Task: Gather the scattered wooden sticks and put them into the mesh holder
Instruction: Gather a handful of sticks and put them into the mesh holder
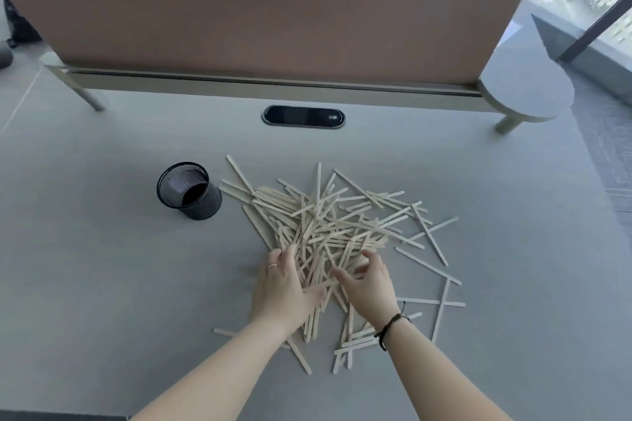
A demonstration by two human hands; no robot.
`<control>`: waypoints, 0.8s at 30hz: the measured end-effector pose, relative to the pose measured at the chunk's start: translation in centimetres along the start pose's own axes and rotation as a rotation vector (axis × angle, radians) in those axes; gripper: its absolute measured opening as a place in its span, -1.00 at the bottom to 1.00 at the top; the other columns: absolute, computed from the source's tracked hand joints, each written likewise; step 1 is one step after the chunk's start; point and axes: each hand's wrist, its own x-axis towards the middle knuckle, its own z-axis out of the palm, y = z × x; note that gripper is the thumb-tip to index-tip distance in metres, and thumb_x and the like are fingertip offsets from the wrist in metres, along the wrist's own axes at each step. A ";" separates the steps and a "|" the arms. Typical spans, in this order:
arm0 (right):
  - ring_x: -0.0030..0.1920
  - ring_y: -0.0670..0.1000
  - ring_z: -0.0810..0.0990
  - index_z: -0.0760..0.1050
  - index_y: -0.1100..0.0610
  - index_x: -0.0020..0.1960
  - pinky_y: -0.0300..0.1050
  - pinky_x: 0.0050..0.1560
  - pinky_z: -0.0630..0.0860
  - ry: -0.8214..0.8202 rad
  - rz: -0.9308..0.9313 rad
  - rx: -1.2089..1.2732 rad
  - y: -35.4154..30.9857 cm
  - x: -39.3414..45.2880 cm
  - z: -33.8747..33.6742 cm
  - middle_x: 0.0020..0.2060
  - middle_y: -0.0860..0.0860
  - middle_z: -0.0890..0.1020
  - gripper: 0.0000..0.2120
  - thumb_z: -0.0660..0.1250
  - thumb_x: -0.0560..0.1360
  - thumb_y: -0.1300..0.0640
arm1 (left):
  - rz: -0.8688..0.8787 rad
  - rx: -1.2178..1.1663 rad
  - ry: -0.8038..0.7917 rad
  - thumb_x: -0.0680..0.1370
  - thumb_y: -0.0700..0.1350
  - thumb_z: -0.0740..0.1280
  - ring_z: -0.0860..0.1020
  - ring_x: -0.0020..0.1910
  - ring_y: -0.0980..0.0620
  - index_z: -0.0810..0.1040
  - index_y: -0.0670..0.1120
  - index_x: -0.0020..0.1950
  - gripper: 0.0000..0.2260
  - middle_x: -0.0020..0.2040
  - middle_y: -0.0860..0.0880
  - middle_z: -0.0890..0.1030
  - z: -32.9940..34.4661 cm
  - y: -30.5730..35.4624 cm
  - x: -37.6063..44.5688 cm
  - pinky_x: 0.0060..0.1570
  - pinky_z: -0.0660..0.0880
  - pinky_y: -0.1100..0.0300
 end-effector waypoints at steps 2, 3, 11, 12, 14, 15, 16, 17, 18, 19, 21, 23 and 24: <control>0.06 -0.01 0.55 0.24 0.11 0.46 -0.08 0.14 0.50 -0.027 0.006 0.058 -0.2 0.5 0.1 0.02 0.00 0.55 -0.25 0.48 0.41 -0.13 | -0.083 -0.054 0.037 0.37 0.32 0.42 0.28 0.46 -0.10 0.00 0.00 0.56 -0.05 0.52 -0.11 0.18 0.0 1.0 0.3 0.29 0.40 0.00; 0.01 -0.02 0.57 0.24 0.09 0.45 -0.09 0.09 0.51 -0.041 0.000 0.075 -0.3 0.7 0.1 -0.04 -0.03 0.57 -0.26 0.47 0.42 -0.11 | -0.136 -0.090 0.065 0.36 0.29 0.45 0.30 0.45 -0.11 -0.01 -0.02 0.57 -0.02 0.50 -0.13 0.21 -0.1 1.5 0.7 0.27 0.41 -0.01; -0.19 0.06 0.69 0.46 0.03 0.21 0.06 -0.04 0.63 -0.138 0.034 0.218 -0.2 2.8 -0.3 -0.20 -0.02 0.70 -0.72 0.33 0.51 0.03 | -0.373 0.006 0.023 0.27 0.25 0.57 0.36 0.39 -0.14 0.01 -0.20 0.55 0.11 0.41 -0.20 0.36 0.3 4.6 3.1 0.13 0.46 0.01; -0.21 0.06 0.69 0.48 0.02 0.16 0.03 -0.09 0.63 -0.163 0.031 0.221 -0.4 2.7 -0.2 -0.21 -0.01 0.71 -0.78 0.31 0.52 0.05 | -0.377 0.017 0.018 0.25 0.25 0.57 0.39 0.36 -0.15 0.11 -0.20 0.51 0.06 0.37 -0.20 0.40 0.4 4.7 3.2 0.13 0.47 0.00; -0.27 0.04 0.65 0.50 0.03 0.11 -0.08 -0.25 0.59 -0.206 0.029 0.225 -0.7 2.4 0.0 -0.21 0.01 0.70 -0.83 0.29 0.52 0.09 | -0.391 -0.028 0.004 0.23 0.21 0.58 0.43 0.31 -0.15 0.26 -0.16 0.38 -0.10 0.30 -0.18 0.44 0.6 4.8 3.4 0.14 0.50 -0.01; -0.29 0.02 0.63 0.51 0.04 0.11 -0.11 -0.30 0.55 -0.218 0.022 0.223 -0.7 2.3 0.1 -0.20 0.01 0.70 -0.82 0.29 0.52 0.10 | -0.396 -0.076 -0.002 0.25 0.17 0.58 0.45 0.29 -0.15 0.29 -0.14 0.36 -0.16 0.28 -0.17 0.45 0.5 4.9 3.4 0.14 0.51 0.01; -0.30 0.01 0.61 0.52 0.06 0.11 -0.13 -0.31 0.52 -0.226 0.015 0.213 -0.7 2.2 0.1 -0.20 0.01 0.70 -0.82 0.28 0.52 0.11 | -0.389 -0.124 -0.004 0.29 0.12 0.58 0.47 0.26 -0.15 0.30 -0.13 0.36 -0.21 0.28 -0.16 0.47 0.5 4.9 3.5 0.13 0.50 0.03; -0.31 0.00 0.60 0.52 0.07 0.10 -0.13 -0.31 0.51 -0.230 0.011 0.206 -0.7 2.3 0.1 -0.21 0.00 0.70 -0.83 0.28 0.52 0.12 | -0.378 -0.157 0.002 0.34 0.09 0.56 0.49 0.24 -0.14 0.31 -0.13 0.36 -0.27 0.26 -0.15 0.49 0.4 4.8 3.6 0.12 0.50 0.06; -0.30 0.00 0.61 0.52 0.06 0.09 -0.12 -0.29 0.53 -0.233 0.010 0.196 -0.7 2.3 0.1 -0.20 -0.01 0.69 -0.84 0.28 0.53 0.12 | -0.363 -0.179 0.016 0.39 0.07 0.54 0.51 0.21 -0.13 0.32 -0.13 0.35 -0.34 0.24 -0.14 0.52 0.3 4.7 3.7 0.12 0.50 0.07; -0.26 0.02 0.63 0.52 0.06 0.10 -0.08 -0.24 0.57 -0.235 0.009 0.189 -0.7 2.4 0.2 -0.19 -0.01 0.69 -0.84 0.28 0.53 0.12 | -0.355 -0.192 0.022 0.41 0.03 0.53 0.53 0.19 -0.12 0.34 -0.14 0.34 -0.38 0.22 -0.12 0.54 0.2 4.5 3.8 0.12 0.49 0.09; -0.19 0.06 0.67 0.52 0.04 0.12 -0.03 -0.14 0.62 -0.243 0.012 0.172 -0.7 2.5 0.2 -0.15 -0.01 0.68 -0.82 0.28 0.52 0.11 | -0.354 -0.201 0.020 0.40 -0.06 0.54 0.55 0.14 -0.09 0.39 -0.14 0.30 -0.44 0.17 -0.08 0.58 0.1 4.1 3.9 0.09 0.50 0.13; -0.18 0.05 0.66 0.51 0.02 0.14 -0.08 -0.20 0.60 -0.258 0.019 0.165 -0.8 2.5 0.3 -0.11 0.00 0.67 -0.81 0.27 0.53 0.10 | -0.365 -0.195 0.001 0.42 -0.08 0.51 0.58 0.08 -0.06 0.45 -0.12 0.22 -0.56 0.12 -0.06 0.60 0.1 3.6 4.0 0.03 0.52 0.10; -0.21 0.03 0.64 0.51 0.02 0.15 -0.11 -0.25 0.57 -0.266 0.020 0.167 -0.9 2.4 0.3 -0.09 0.01 0.67 -0.80 0.26 0.54 0.10 | -0.368 -0.187 -0.009 0.44 -0.07 0.49 0.58 0.03 -0.05 0.48 -0.12 0.16 -0.63 0.08 -0.06 0.61 0.1 3.4 4.1 -0.04 0.52 0.10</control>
